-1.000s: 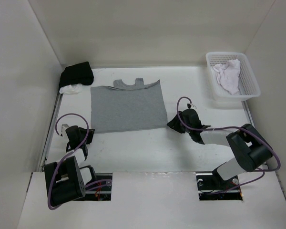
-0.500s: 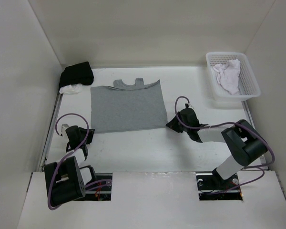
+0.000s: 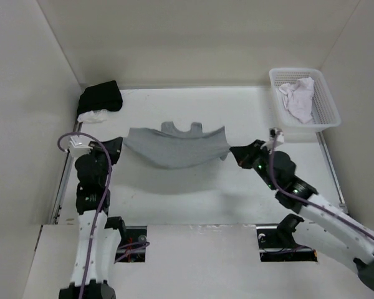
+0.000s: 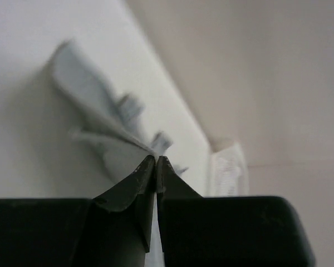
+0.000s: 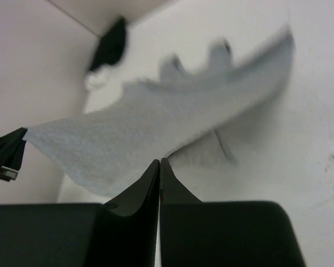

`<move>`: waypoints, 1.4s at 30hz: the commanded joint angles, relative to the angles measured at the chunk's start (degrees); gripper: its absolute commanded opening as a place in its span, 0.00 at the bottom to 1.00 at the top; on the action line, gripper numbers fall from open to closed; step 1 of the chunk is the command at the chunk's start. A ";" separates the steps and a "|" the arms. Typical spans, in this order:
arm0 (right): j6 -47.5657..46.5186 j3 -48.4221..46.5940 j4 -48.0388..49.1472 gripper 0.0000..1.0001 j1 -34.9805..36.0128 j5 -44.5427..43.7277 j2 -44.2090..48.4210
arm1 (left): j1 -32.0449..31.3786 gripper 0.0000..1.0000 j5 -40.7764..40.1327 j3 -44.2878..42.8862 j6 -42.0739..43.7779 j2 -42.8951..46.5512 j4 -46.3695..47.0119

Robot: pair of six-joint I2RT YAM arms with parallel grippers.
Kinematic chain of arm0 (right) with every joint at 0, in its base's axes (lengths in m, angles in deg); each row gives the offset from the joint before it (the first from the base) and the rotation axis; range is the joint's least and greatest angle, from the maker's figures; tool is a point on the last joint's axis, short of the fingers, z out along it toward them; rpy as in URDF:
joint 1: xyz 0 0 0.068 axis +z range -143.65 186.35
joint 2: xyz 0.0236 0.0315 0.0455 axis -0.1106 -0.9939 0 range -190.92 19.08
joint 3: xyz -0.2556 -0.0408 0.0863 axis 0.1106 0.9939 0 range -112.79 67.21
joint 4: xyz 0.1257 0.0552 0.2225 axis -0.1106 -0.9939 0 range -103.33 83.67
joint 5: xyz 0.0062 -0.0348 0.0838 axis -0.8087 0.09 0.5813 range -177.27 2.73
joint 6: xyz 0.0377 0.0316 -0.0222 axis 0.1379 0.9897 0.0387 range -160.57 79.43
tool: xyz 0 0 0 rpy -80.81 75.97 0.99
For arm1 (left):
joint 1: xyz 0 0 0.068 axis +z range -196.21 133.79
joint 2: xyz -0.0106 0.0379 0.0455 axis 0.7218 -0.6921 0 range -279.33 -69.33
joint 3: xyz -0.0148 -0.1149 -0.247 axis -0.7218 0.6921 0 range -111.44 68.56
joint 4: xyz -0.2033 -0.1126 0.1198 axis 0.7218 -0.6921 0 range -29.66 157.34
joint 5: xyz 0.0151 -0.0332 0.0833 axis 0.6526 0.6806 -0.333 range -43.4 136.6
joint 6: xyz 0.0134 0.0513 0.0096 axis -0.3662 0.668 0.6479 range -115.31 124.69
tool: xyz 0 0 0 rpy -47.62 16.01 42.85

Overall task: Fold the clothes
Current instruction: Fold the tank top

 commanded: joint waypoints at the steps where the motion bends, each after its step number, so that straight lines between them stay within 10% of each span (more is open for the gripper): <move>1: -7.11 -7.42 -15.87 0.03 5.36 -11.94 13.47 | -3.66 0.00 -2.73 -12.35 2.76 8.24 -8.93; 11: -11.34 -32.40 -36.03 0.03 36.37 -37.17 24.67 | -10.79 0.00 -7.75 -37.42 5.83 18.99 -24.77; 18: -12.13 -28.38 -33.50 0.06 45.47 -46.60 22.13 | -10.71 0.00 -6.87 -26.56 3.56 18.29 -25.48; 21: -12.65 -24.25 -29.90 0.07 35.92 -39.60 18.53 | -10.18 0.00 -8.01 -18.48 3.29 14.52 -22.25; 29: -6.52 -14.91 -4.08 0.04 -18.04 13.21 -9.64 | -12.02 0.01 -12.48 -10.88 1.79 -18.92 5.33; 35: -5.45 -30.87 2.99 0.04 -27.30 19.40 -39.97 | -12.29 0.01 -11.97 -25.36 1.79 -49.96 16.88; 42: -6.94 -49.70 -3.42 0.04 -30.66 21.61 -54.60 | -11.14 0.01 -7.84 -41.91 2.85 -65.12 15.83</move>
